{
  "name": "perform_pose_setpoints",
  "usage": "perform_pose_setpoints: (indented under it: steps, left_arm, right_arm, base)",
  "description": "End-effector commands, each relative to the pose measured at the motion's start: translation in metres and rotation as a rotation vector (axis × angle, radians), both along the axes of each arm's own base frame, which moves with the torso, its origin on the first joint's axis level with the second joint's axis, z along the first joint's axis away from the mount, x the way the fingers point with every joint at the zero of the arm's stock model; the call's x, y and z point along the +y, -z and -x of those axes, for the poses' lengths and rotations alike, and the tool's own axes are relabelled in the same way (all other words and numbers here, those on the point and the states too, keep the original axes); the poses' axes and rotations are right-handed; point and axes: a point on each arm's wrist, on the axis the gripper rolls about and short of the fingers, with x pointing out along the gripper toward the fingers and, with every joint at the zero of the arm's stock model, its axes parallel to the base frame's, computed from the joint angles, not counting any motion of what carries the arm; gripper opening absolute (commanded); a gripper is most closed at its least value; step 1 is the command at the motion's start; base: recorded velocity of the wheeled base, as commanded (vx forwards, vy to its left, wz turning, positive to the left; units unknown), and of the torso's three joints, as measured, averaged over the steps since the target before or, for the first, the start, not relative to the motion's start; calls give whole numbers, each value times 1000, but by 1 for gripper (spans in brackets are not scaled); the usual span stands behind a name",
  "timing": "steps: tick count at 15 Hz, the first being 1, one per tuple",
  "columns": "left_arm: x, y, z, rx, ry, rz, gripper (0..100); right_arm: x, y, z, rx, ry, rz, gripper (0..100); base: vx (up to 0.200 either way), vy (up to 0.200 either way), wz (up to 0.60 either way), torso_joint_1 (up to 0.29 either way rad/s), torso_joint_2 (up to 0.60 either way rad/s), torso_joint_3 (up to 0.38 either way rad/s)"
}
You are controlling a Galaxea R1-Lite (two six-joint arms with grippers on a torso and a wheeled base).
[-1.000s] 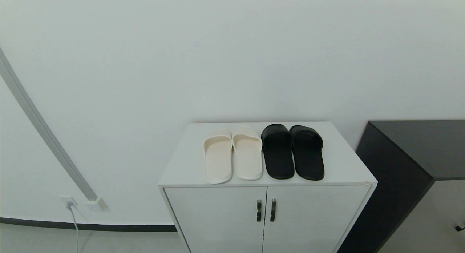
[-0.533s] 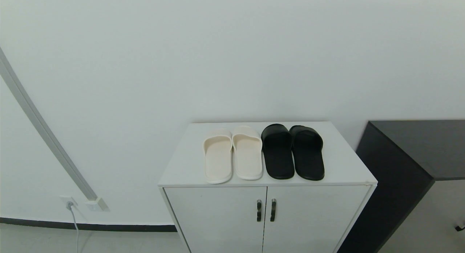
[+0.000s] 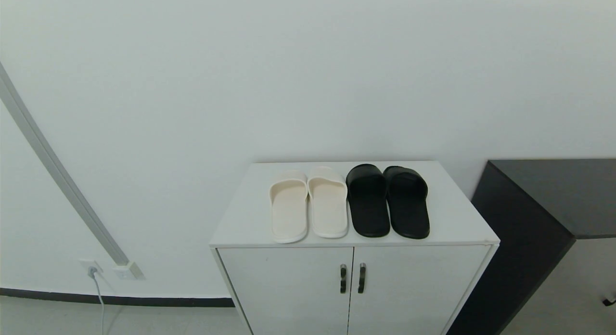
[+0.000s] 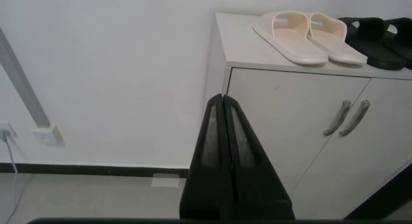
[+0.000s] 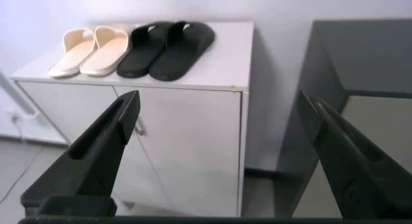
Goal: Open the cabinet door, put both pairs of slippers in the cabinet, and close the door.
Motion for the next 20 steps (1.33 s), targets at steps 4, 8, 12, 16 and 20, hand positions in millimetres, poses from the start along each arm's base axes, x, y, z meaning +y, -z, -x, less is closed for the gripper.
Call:
perform_pose_setpoints:
  steps: [4, 8, 12, 16, 20]
  left_arm:
    - [0, 0, 0, 0, 0, -1, 0]
    - [0, 0, 0, 1, 0, -2, 0]
    - [0, 0, 0, 1, 0, -1, 0]
    - [0, 0, 0, 0, 0, -2, 0]
    - [0, 0, 0, 0, 0, -1, 0]
  right_arm:
    - [29, -17, -104, 197, -199, 30, 100]
    - [87, -40, -129, 228, -232, -12, 100]
    - [132, -46, -155, 226, -223, 13, 100]
    - [173, -31, -192, 227, -133, 44, 100]
    - [216, 4, -248, 152, 63, 29, 100]
  base:
    - [0, 0, 0, 0, 0, 0]
    - [0, 0, 0, 0, 0, 0]
    - [0, 0, 0, 0, 0, 0]
    - [0, 0, 0, 0, 0, 0]
    - [0, 0, 0, 0, 0, 0]
